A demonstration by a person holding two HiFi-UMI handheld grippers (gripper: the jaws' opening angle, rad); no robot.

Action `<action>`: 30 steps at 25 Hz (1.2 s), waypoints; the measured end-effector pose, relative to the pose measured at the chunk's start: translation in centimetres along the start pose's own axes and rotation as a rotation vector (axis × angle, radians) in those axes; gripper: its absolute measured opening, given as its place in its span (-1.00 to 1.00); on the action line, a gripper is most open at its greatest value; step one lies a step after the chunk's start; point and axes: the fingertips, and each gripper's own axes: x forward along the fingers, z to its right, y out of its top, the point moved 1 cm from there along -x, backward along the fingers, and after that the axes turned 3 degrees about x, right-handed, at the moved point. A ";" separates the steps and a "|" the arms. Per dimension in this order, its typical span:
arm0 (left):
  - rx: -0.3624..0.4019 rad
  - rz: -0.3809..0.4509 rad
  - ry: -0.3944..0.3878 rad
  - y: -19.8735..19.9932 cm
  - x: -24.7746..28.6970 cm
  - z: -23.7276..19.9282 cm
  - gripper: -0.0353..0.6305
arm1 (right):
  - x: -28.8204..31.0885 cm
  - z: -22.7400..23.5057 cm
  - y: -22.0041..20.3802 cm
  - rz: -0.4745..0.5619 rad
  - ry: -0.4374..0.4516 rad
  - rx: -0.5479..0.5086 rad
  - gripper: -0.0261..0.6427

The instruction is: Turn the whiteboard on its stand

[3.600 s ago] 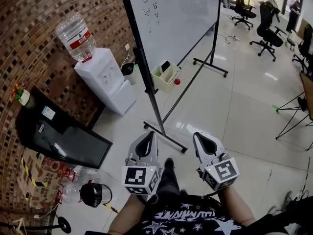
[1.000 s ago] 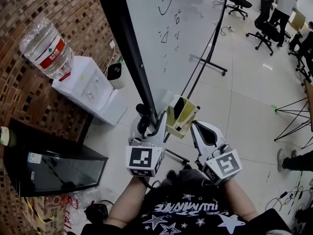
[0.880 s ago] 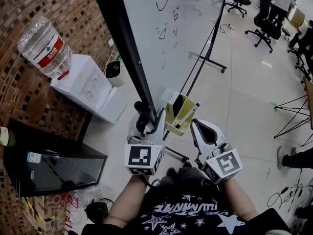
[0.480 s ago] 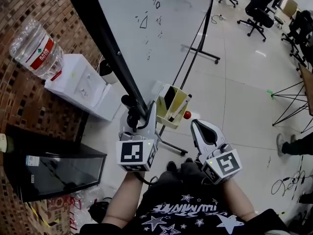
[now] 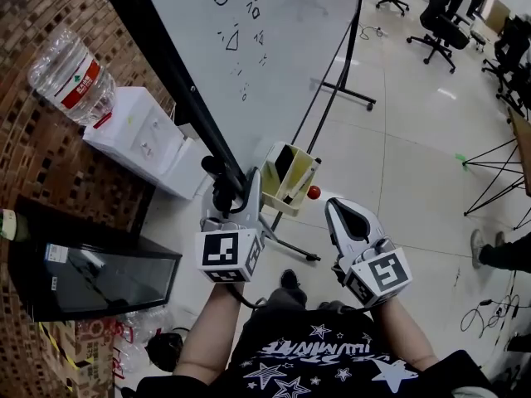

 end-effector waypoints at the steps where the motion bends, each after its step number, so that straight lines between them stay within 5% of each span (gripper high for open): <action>1: -0.001 0.001 0.005 0.1 -0.1 0.1 -0.46 | -0.1 -0.3 0.2 -0.004 0.004 -0.007 -0.89; 11: 0.003 0.021 0.045 -1.1 -2.6 7.3 -0.46 | -7.7 1.8 -0.6 0.012 0.003 -0.001 -0.89; 30: 0.034 0.039 0.088 -0.9 -8.9 14.1 -0.46 | -17.6 2.8 -2.7 -0.015 0.018 0.039 -0.89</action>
